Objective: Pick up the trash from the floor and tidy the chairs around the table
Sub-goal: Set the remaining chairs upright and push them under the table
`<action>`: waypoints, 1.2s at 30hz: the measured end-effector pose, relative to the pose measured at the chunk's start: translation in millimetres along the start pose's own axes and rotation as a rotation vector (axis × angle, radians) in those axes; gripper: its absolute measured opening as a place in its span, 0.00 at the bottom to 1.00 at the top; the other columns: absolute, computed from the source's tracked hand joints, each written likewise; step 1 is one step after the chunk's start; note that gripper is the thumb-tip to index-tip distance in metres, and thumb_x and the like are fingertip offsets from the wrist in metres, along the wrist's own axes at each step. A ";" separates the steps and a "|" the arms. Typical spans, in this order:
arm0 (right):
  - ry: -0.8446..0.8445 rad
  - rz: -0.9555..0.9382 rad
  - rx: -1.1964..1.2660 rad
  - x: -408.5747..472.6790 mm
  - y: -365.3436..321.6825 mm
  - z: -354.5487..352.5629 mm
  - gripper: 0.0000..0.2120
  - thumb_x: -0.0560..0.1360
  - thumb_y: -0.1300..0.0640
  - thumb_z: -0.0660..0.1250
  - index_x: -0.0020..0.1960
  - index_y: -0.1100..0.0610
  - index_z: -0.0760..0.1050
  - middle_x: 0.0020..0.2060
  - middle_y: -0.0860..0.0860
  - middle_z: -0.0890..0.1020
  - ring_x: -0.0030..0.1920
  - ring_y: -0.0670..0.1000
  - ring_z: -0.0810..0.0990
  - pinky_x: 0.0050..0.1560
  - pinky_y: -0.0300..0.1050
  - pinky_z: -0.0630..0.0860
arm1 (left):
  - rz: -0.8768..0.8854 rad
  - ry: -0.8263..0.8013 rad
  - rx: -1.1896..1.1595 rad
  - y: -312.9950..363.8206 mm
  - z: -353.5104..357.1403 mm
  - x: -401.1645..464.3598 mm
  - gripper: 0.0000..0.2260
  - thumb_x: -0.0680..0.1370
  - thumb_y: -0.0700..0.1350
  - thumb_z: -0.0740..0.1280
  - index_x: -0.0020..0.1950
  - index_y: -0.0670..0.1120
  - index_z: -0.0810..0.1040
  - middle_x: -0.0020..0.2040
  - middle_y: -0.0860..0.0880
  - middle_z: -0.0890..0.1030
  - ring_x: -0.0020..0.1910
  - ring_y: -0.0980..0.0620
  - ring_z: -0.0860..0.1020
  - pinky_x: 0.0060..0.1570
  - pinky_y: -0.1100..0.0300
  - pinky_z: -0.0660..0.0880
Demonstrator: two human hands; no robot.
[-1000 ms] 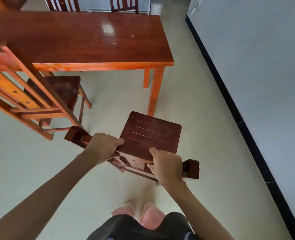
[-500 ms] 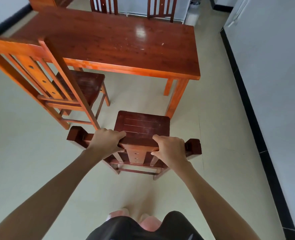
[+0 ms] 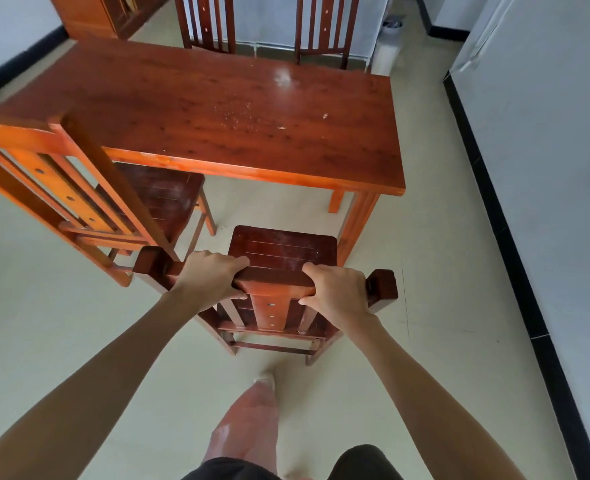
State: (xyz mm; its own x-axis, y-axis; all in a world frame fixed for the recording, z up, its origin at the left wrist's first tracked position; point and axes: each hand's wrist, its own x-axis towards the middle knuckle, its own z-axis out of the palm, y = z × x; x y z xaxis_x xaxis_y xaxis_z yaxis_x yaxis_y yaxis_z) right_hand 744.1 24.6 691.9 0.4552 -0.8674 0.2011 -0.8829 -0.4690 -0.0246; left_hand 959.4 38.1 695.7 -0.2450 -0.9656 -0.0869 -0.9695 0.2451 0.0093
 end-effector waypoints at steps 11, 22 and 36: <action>0.010 0.026 -0.062 111.7 17.0 18.2 0.23 0.55 0.41 0.79 0.43 0.52 0.78 0.30 0.46 0.83 0.29 0.49 0.82 0.28 0.39 0.75 | 0.066 -0.033 0.093 -62.6 -27.1 107.9 0.17 0.73 0.57 0.65 0.54 0.47 0.72 0.48 0.49 0.82 0.48 0.46 0.79 0.41 0.60 0.68; -0.011 0.022 -0.042 183.6 52.7 36.4 0.23 0.54 0.42 0.79 0.41 0.53 0.77 0.27 0.47 0.82 0.28 0.50 0.82 0.26 0.37 0.70 | 0.056 -0.032 0.060 -86.3 -32.7 179.2 0.15 0.74 0.56 0.65 0.52 0.48 0.71 0.49 0.50 0.82 0.48 0.46 0.79 0.42 0.58 0.68; -0.071 -0.087 -0.006 199.6 74.9 42.0 0.23 0.59 0.43 0.77 0.46 0.56 0.77 0.32 0.50 0.83 0.32 0.53 0.82 0.29 0.41 0.76 | 0.103 -0.003 0.033 -85.2 -32.3 194.0 0.16 0.74 0.57 0.63 0.56 0.48 0.71 0.52 0.52 0.81 0.48 0.51 0.78 0.43 0.62 0.70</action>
State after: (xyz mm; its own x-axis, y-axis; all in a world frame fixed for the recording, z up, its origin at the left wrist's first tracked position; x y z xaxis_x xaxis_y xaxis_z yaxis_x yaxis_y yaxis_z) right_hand 773.7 -190.6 689.1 0.5368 -0.8332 0.1328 -0.8403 -0.5421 -0.0044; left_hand 994.0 -172.9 710.2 -0.3435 -0.9348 -0.0897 -0.9381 0.3461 -0.0147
